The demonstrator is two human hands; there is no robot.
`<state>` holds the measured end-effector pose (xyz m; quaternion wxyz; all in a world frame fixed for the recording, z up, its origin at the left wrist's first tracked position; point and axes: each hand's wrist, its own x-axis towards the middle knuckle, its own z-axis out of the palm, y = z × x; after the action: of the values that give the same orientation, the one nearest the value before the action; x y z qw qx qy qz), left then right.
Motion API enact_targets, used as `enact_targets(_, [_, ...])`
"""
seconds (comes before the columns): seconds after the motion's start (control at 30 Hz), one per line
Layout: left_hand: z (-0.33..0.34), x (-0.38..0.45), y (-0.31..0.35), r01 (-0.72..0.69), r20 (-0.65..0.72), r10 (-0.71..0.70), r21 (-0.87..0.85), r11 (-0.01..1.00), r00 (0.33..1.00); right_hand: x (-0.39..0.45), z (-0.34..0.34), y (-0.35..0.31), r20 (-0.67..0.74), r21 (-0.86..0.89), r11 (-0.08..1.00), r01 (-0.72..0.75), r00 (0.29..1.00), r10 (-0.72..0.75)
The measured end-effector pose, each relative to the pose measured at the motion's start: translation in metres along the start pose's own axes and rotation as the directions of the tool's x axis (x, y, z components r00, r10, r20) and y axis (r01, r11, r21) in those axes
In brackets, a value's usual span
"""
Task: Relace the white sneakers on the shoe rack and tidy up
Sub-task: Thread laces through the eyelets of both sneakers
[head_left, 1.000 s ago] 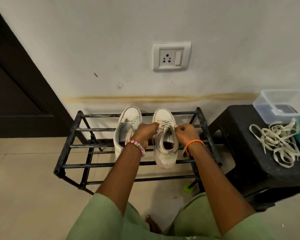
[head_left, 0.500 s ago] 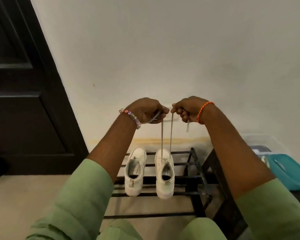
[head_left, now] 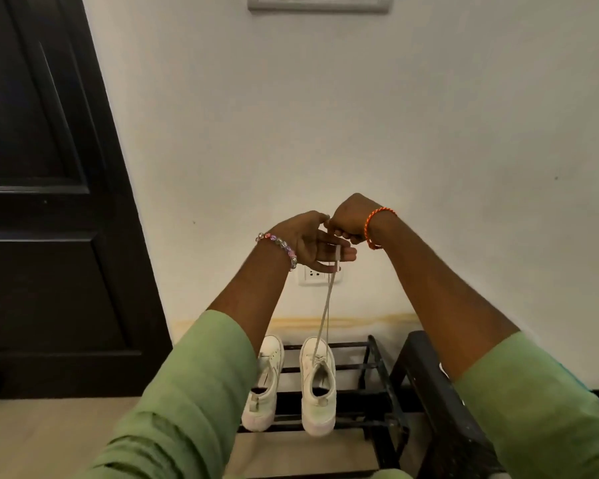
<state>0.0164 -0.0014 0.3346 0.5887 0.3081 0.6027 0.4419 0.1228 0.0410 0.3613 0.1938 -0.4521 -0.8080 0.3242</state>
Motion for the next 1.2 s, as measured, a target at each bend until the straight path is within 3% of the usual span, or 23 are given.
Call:
enact_targets(0.03, [0.001,0.001,-0.001,-0.001,-0.017,0.001,-0.008,1.000,1.000,-0.005,0.001,-0.004,0.010,-0.063,0.998,0.029,1.000,-0.029])
enact_targets(0.13, [-0.001,0.005,-0.002,-0.006,-0.101,0.002,-0.032,0.999,0.995,-0.014,-0.004,0.001,0.098,-0.005,0.999,0.042,0.994,-0.041])
enact_targets(0.37, [-0.010,0.004,0.000,-0.014,-0.085,0.008,-0.072,0.997,0.996,-0.013,0.013,0.016,0.000,-0.014,0.999,-0.042,0.999,0.042])
enact_targets(0.6, [-0.013,0.005,0.001,-0.043,-0.059,0.059,0.245,0.969,0.996,-0.008,-0.001,0.005,-0.059,-0.287,0.943,0.168,0.980,-0.192])
enact_targets(0.73, [-0.022,0.008,0.003,-0.070,0.077,0.047,0.329,0.942,0.996,-0.001,-0.002,0.006,0.002,-0.206,0.941,0.269,0.962,-0.274])
enact_targets(0.83, [-0.023,0.004,0.005,-0.102,0.124,0.062,0.350,0.931,0.990,0.005,-0.003,0.008,-0.072,-0.124,0.938,0.325,0.940,-0.335])
enact_targets(0.9, [-0.020,0.003,0.003,-0.178,0.048,0.179,0.514,0.839,0.983,0.008,-0.002,0.010,-0.132,-0.059,0.939,0.340,0.929,-0.345])
enact_targets(0.93, [-0.018,0.002,0.001,-0.216,-0.006,0.285,0.636,0.741,0.959,0.009,0.001,0.012,-0.160,-0.027,0.943,0.333,0.929,-0.333])
enact_targets(1.0, [-0.016,0.005,-0.006,-0.238,-0.025,0.526,0.873,0.427,0.850,0.013,0.011,0.018,-0.210,0.036,0.954,0.298,0.935,-0.284])
enact_targets(1.07, [-0.016,0.010,-0.014,-0.193,0.034,0.674,0.967,0.163,0.738,0.017,0.022,0.028,-0.219,0.144,0.960,0.240,0.954,-0.205])
enact_targets(1.2, [-0.020,0.006,-0.025,-0.159,0.103,0.795,0.987,-0.009,0.598,0.017,0.039,0.044,-0.134,0.448,0.888,0.098,0.990,-0.042])
